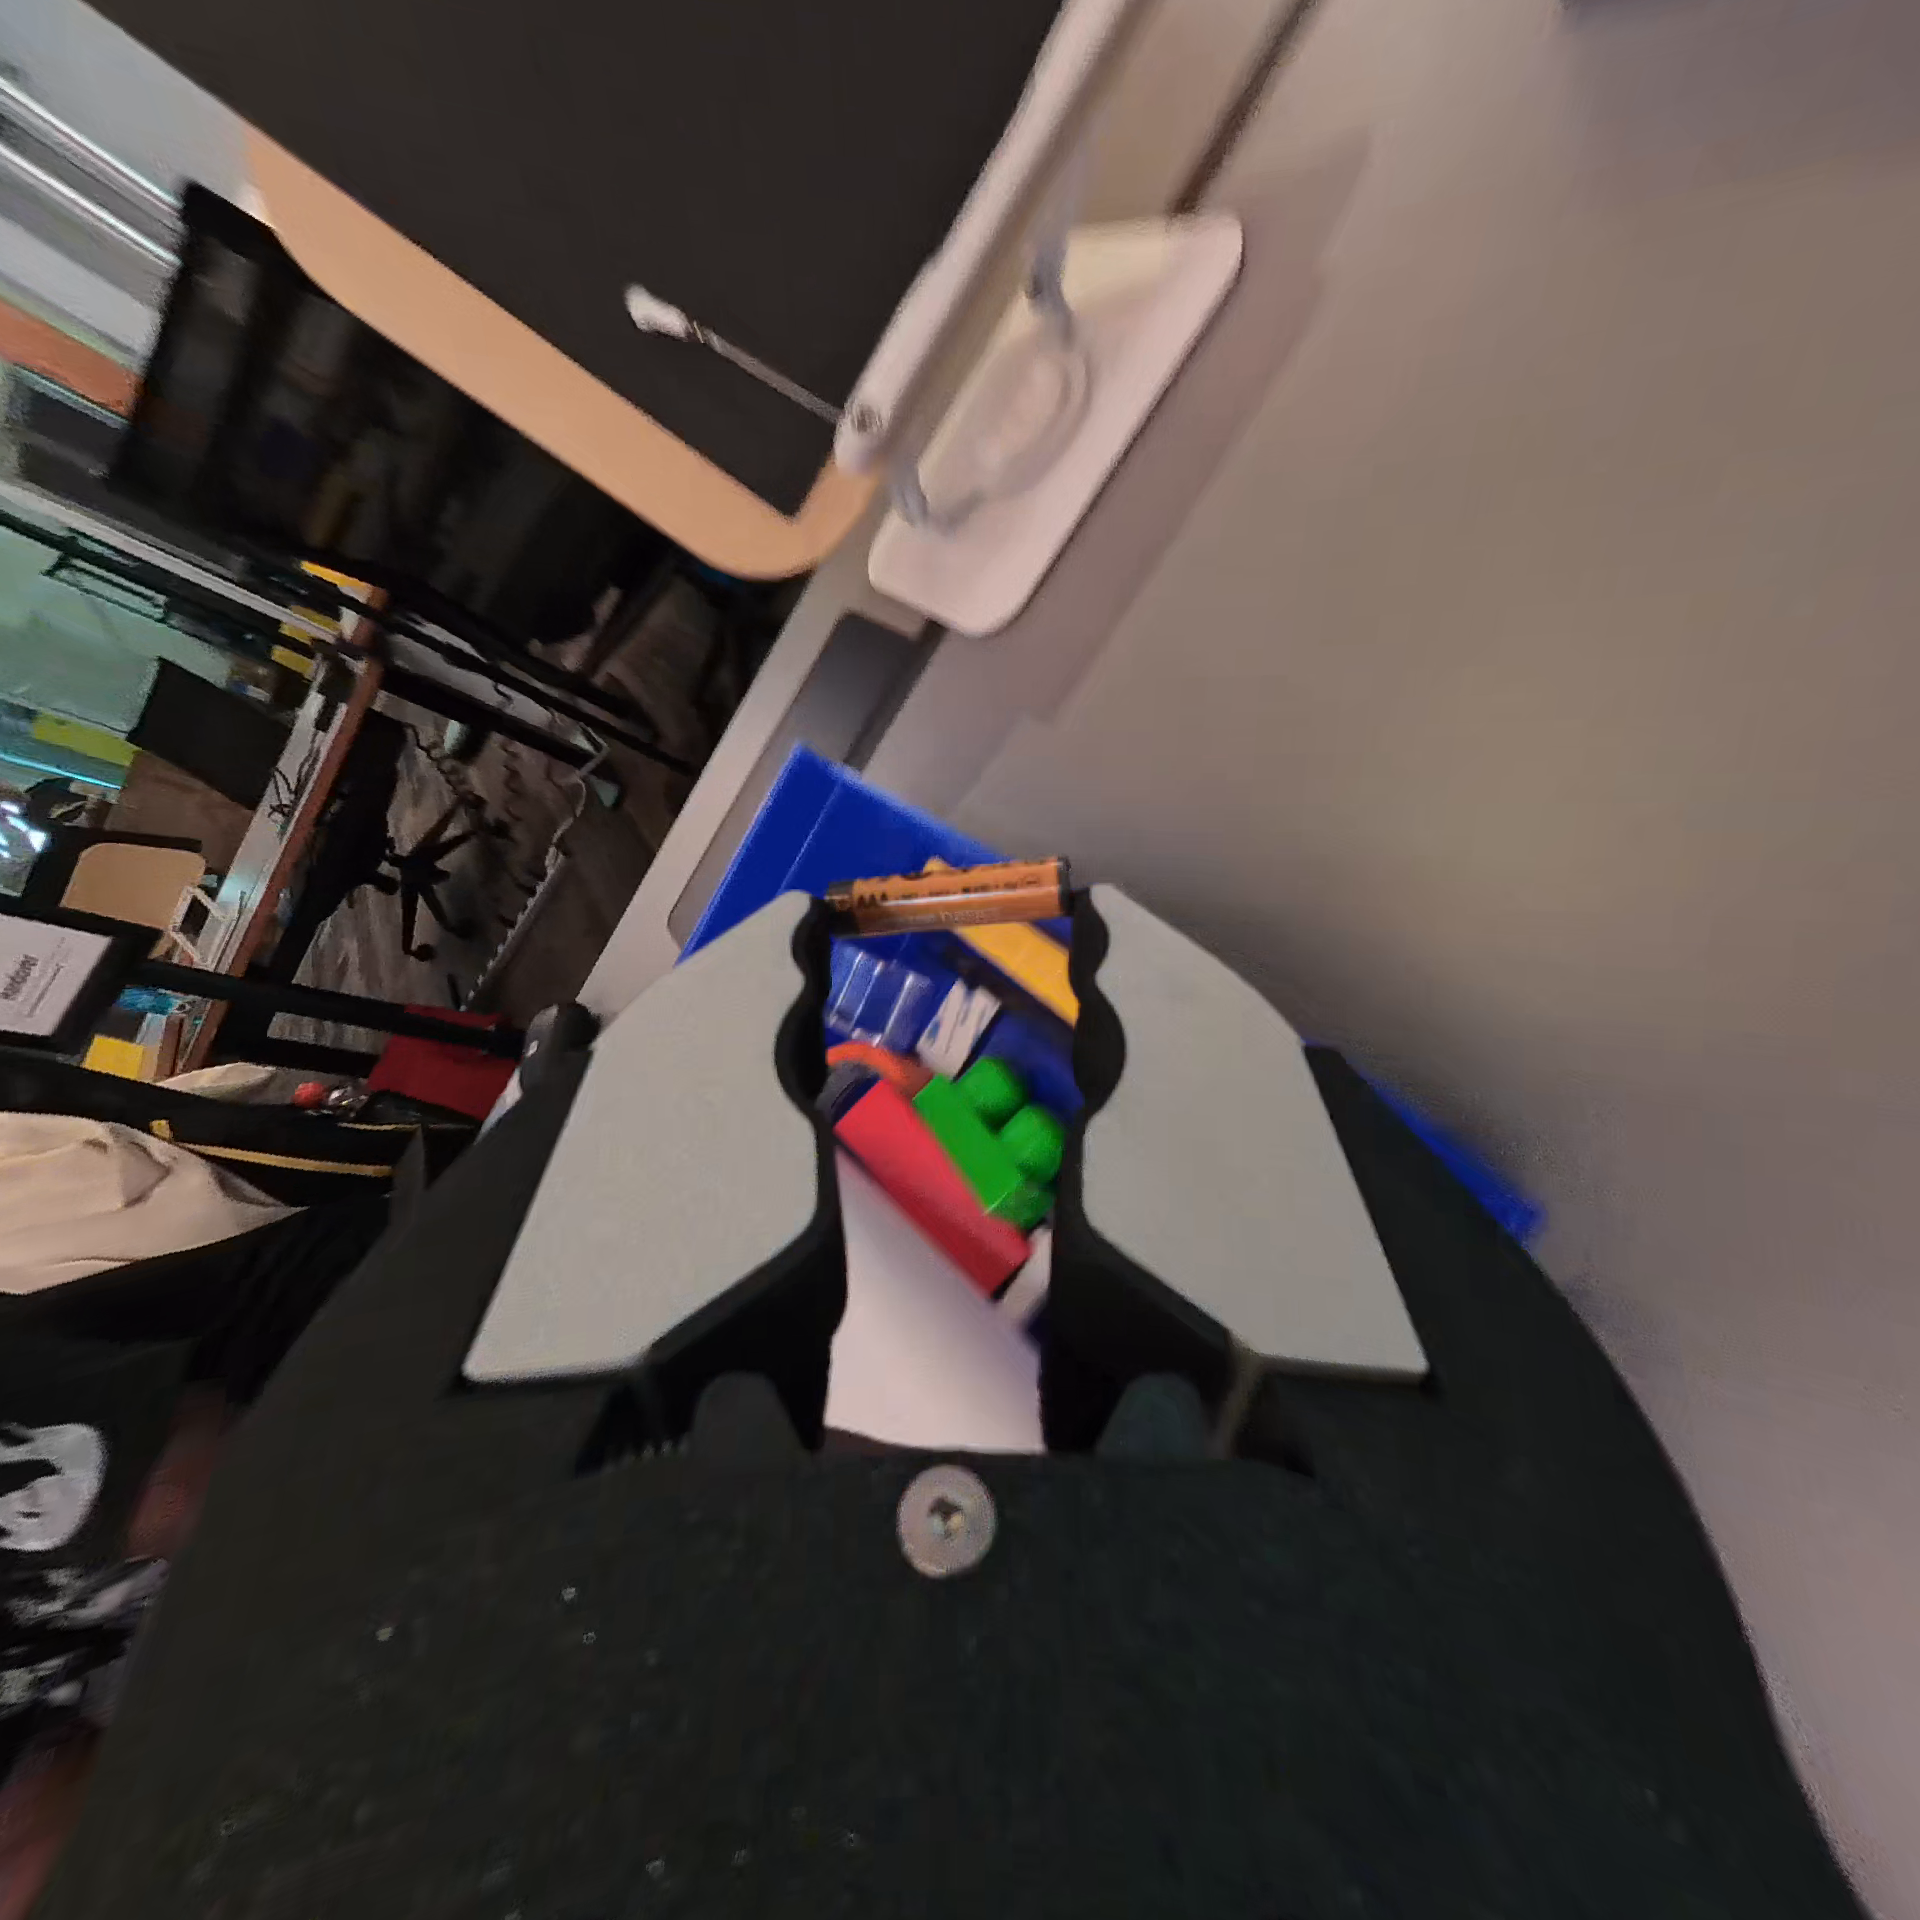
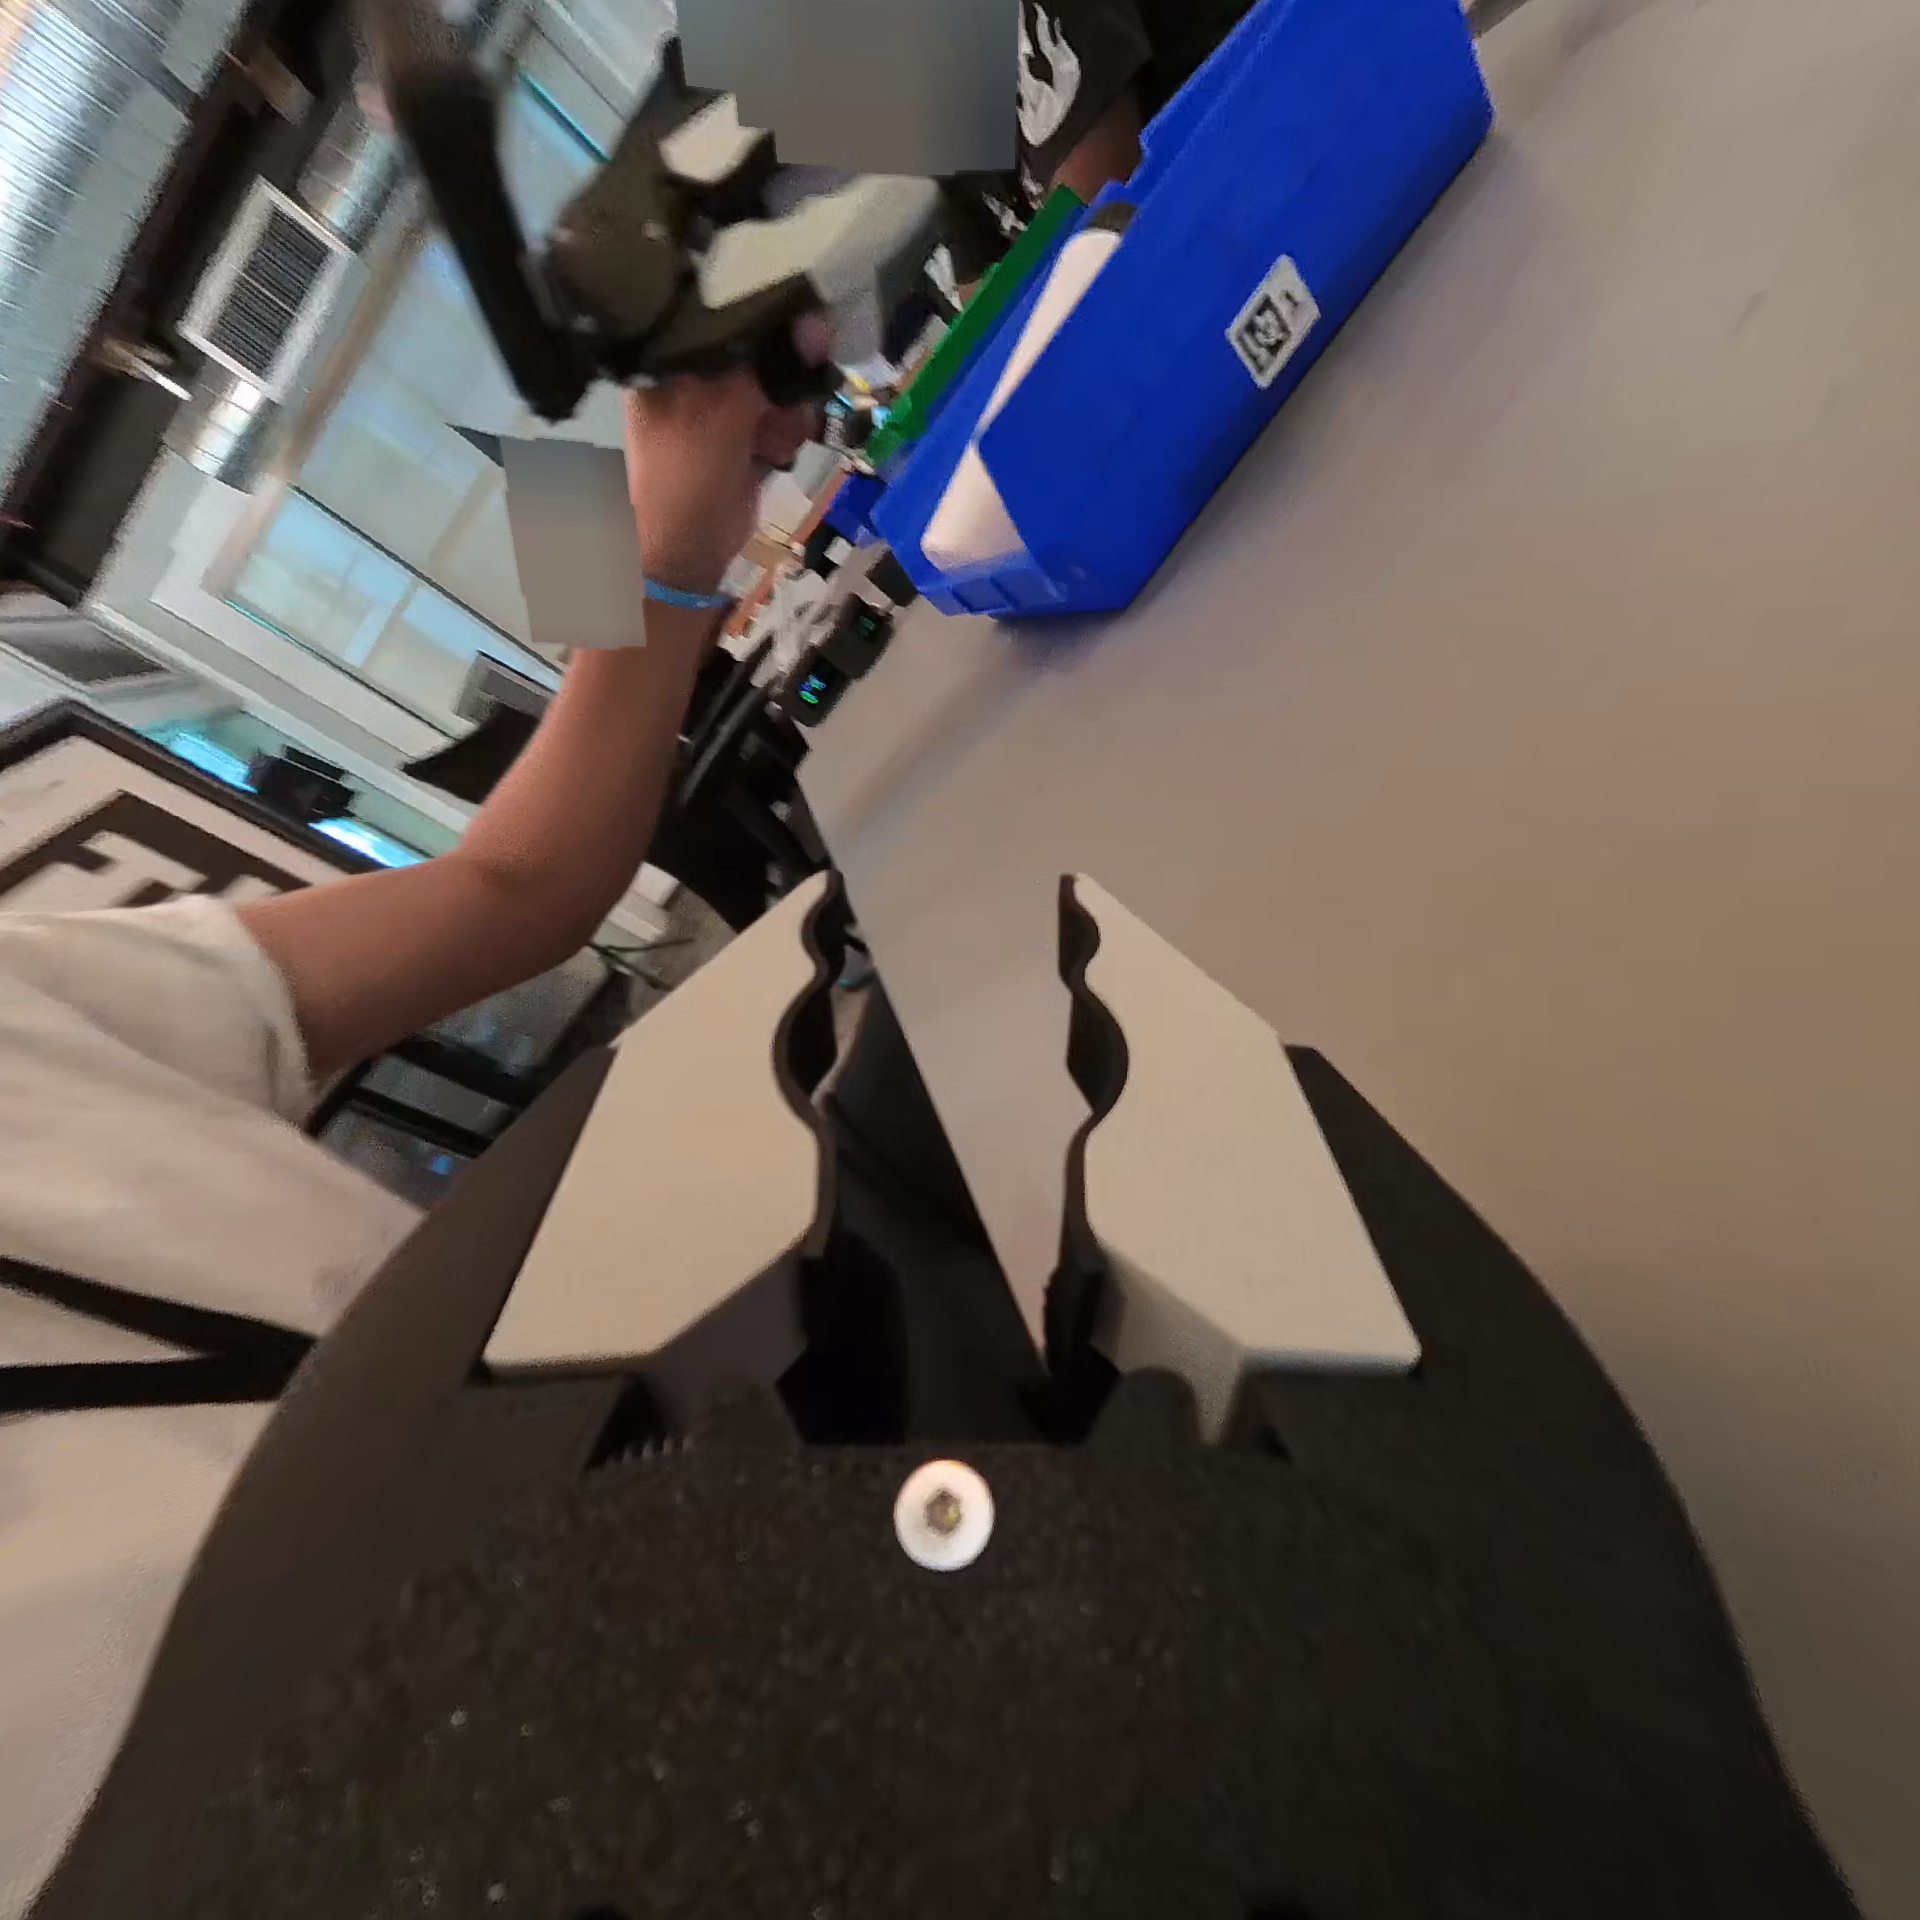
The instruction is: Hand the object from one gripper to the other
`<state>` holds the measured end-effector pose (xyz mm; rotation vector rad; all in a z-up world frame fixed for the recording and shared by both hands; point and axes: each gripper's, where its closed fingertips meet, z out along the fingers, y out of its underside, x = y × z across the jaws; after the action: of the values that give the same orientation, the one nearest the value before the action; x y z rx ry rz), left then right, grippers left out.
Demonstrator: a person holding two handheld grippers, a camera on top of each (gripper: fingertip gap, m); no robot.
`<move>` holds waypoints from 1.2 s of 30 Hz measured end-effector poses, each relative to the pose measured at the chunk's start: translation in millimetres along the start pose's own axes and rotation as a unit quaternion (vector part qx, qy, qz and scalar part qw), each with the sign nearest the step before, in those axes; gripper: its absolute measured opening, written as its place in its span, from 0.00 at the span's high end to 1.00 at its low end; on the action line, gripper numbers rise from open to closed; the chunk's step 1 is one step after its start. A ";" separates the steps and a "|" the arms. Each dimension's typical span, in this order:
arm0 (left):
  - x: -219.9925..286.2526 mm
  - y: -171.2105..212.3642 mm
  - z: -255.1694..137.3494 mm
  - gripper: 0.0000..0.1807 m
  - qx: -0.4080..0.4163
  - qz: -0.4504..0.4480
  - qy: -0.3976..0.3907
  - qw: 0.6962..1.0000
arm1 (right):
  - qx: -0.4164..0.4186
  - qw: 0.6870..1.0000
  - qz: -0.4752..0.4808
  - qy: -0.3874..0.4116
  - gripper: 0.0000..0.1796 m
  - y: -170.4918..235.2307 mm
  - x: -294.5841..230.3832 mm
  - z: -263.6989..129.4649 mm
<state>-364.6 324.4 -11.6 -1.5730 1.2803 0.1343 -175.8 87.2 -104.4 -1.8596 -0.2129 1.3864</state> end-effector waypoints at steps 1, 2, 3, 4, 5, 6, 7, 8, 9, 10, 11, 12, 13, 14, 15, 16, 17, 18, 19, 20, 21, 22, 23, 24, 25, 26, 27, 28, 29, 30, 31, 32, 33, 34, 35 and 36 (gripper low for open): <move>8.6 -9.9 -7.0 0.76 0.023 -0.021 -0.012 0.999 | -0.007 1.000 -0.008 0.020 0.77 2.0 5.6 1.8; 18.8 -18.8 -14.0 0.76 0.044 -0.043 -0.024 0.998 | -0.006 0.999 -0.020 0.037 0.77 1.4 9.8 3.2; 31.6 -27.2 -21.0 0.76 0.064 -0.067 -0.030 0.995 | 0.001 0.998 -0.034 0.048 0.77 -1.8 11.9 5.0; 46.8 -35.0 -27.6 0.76 0.083 -0.090 -0.031 0.992 | 0.009 0.997 -0.051 0.060 0.77 -7.2 14.1 7.1; 61.8 -41.4 -33.8 0.76 0.099 -0.115 -0.034 0.988 | 0.019 0.994 -0.073 0.077 0.77 -15.3 17.6 9.7; 76.4 -46.0 -39.1 0.76 0.112 -0.139 -0.038 0.983 | 0.030 0.990 -0.103 0.096 0.77 -25.2 21.2 13.3; 90.7 -49.0 -43.4 0.76 0.119 -0.162 -0.042 0.979 | 0.044 0.983 -0.140 0.110 0.77 -36.7 23.0 18.0; 104.9 -51.5 -46.9 0.76 0.126 -0.185 -0.040 0.974 | 0.056 0.975 -0.182 0.118 0.77 -47.3 22.5 24.9; 119.8 -54.4 -49.7 0.76 0.135 -0.213 -0.028 0.967 | 0.063 0.964 -0.227 0.123 0.76 -55.8 21.0 33.7; 133.9 -57.8 -52.0 0.76 0.144 -0.240 -0.009 0.960 | 0.065 0.952 -0.273 0.122 0.74 -60.7 17.3 44.8; 145.6 -60.0 -53.1 0.76 0.147 -0.259 0.011 0.954 | 0.058 0.937 -0.322 0.119 0.74 -60.7 13.7 57.3; 153.5 -60.7 -53.5 0.76 0.145 -0.272 0.026 0.951 | 0.045 0.920 -0.371 0.118 0.74 -55.8 12.2 70.0; 157.4 -61.5 -55.1 0.76 0.150 -0.292 0.037 0.944 | 0.033 0.904 -0.411 0.116 0.74 -47.7 11.6 81.7; 159.5 -62.9 -57.7 0.76 0.165 -0.323 0.050 0.931 | 0.024 0.890 -0.440 0.116 0.76 -38.6 10.9 90.9; 162.7 -64.9 -59.7 0.76 0.180 -0.356 0.074 0.914 | 0.019 0.878 -0.462 0.121 0.77 -31.2 9.0 96.4; 166.9 -67.6 -61.2 0.76 0.192 -0.384 0.104 0.897 | 0.022 0.865 -0.485 0.128 0.79 -27.1 3.5 98.1; 169.9 -71.2 -63.1 0.76 0.208 -0.410 0.134 0.878 | 0.042 0.846 -0.512 0.140 0.80 -28.0 -4.6 96.5; 172.5 -76.1 -65.7 0.76 0.226 -0.439 0.169 0.853 | 0.078 0.823 -0.539 0.161 0.82 -33.7 -13.1 91.5; 176.0 -81.3 -68.3 0.76 0.241 -0.474 0.215 0.819 | 0.122 0.795 -0.566 0.180 0.83 -40.9 -24.1 84.8; 179.2 -85.9 -71.0 0.76 0.252 -0.511 0.263 0.779 | 0.144 0.771 -0.594 0.178 0.85 -41.7 -36.0 81.7; 182.0 -90.5 -74.4 0.76 0.264 -0.541 0.311 0.735 | 0.141 0.760 -0.610 0.174 0.85 -39.0 -43.1 81.9; 184.4 -93.4 -77.4 0.76 0.273 -0.562 0.350 0.698 | 0.139 0.758 -0.614 0.171 0.85 -37.7 -48.6 82.2; 185.9 -94.8 -79.3 0.76 0.280 -0.576 0.376 0.670 | 0.144 0.756 -0.617 0.163 0.85 -37.2 -55.8 82.2; 189.3 -97.5 -82.4 0.76 0.285 -0.581 0.408 0.645 | 0.156 0.751 -0.622 0.157 0.85 -38.5 -62.8 81.3; 194.2 -100.7 -86.4 0.76 0.285 -0.580 0.445 0.620 | 0.166 0.744 -0.627 0.161 0.85 -41.5 -66.3 80.0; 197.4 -102.0 -88.1 0.76 0.281 -0.582 0.467 0.603 | 0.168 0.738 -0.631 0.171 0.84 -44.9 -66.0 78.7; 199.6 -103.0 -89.8 0.76 0.280 -0.583 0.483 0.590 | 0.169 0.735 -0.632 0.178 0.84 -47.6 -64.9 77.5; 201.1 -103.0 -90.6 0.77 0.278 -0.584 0.493 0.582 | 0.171 0.738 -0.629 0.177 0.85 -49.1 -64.5 76.1; 201.4 -102.2 -89.9 0.76 0.276 -0.587 0.495 0.578 | 0.174 0.741 -0.626 0.172 0.85 -49.4 -64.7 75.1; 201.0 -101.2 -89.3 0.76 0.275 -0.591 0.496 0.574 | 0.176 0.738 -0.629 0.171 0.85 -50.1 -64.7 74.1; 200.8 -99.7 -88.0 0.77 0.271 -0.596 0.498 0.569 | 0.174 0.734 -0.633 0.173 0.85 -50.5 -63.7 73.8; 201.4 -97.4 -85.7 0.76 0.264 -0.602 0.498 0.566 | 0.170 0.732 -0.637 0.173 0.85 -49.9 -62.5 74.5; 202.2 -95.6 -84.0 0.76 0.259 -0.604 0.500 0.564 | 0.166 0.731 -0.639 0.171 0.85 -48.9 -61.1 75.9; 202.8 -94.4 -83.0 0.76 0.258 -0.606 0.501 0.561 | 0.160 0.730 -0.642 0.170 0.85 -47.0 -59.1 77.9; 203.1 -93.5 -81.6 0.76 0.255 -0.609 0.502 0.558 | 0.151 0.729 -0.645 0.169 0.85 -44.7 -56.7 80.1; 203.4 -93.2 -80.6 0.76 0.254 -0.611 0.502 0.556 | 0.143 0.729 -0.648 0.167 0.85 -42.1 -54.5 82.4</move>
<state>-247.4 120.4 -47.0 -1.6213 0.4811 -2.0883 -255.5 125.5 -43.4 -1.1218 -0.8531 0.0698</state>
